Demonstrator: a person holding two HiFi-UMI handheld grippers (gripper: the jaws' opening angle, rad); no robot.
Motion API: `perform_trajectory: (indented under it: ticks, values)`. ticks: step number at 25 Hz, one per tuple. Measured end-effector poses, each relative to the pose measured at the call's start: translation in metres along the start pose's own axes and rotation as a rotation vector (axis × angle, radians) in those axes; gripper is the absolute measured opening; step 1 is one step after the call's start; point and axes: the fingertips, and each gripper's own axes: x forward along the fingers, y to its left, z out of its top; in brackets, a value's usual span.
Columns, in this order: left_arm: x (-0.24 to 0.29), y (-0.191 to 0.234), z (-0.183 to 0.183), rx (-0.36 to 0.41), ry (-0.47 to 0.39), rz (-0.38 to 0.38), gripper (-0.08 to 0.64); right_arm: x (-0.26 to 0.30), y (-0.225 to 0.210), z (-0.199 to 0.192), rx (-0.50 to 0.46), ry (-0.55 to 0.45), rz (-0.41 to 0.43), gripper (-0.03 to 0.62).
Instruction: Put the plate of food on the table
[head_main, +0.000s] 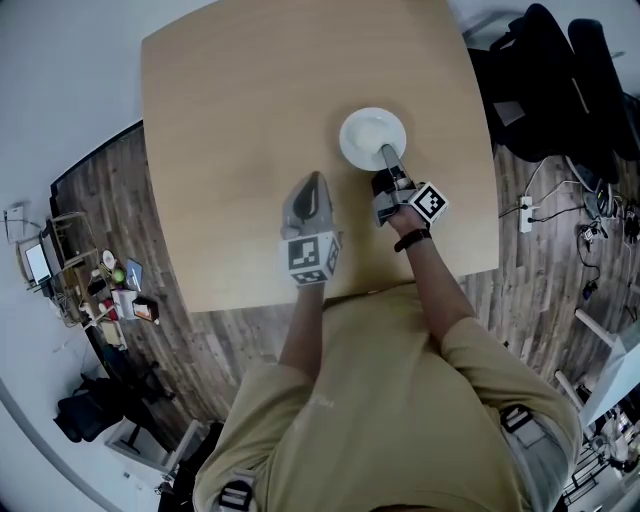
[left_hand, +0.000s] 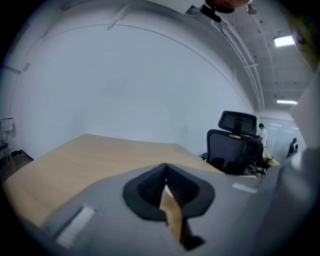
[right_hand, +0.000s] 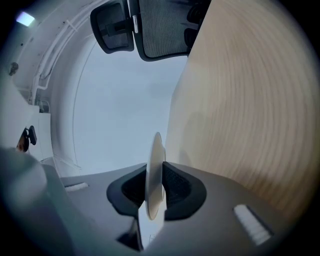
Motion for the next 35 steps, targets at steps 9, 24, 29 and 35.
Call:
perform_trajectory:
  ticks: [9,24,29,35]
  values:
    - [0.018,0.014,-0.01,-0.013,0.037,0.031,-0.002,0.024,-0.017,-0.001,0.061,0.008,-0.031,0.049]
    - [0.005,0.025,-0.016,-0.057,0.05,0.03,-0.002,0.014,-0.024,-0.013,0.001,0.124,-0.311,0.18]
    - [-0.006,0.03,-0.014,-0.064,0.051,0.029,-0.002,0.007,-0.01,-0.02,-0.234,0.278,-0.361,0.359]
    - [-0.014,0.026,-0.015,-0.064,0.051,0.013,-0.002,-0.017,-0.011,-0.027,-0.595,0.482,-0.441,0.538]
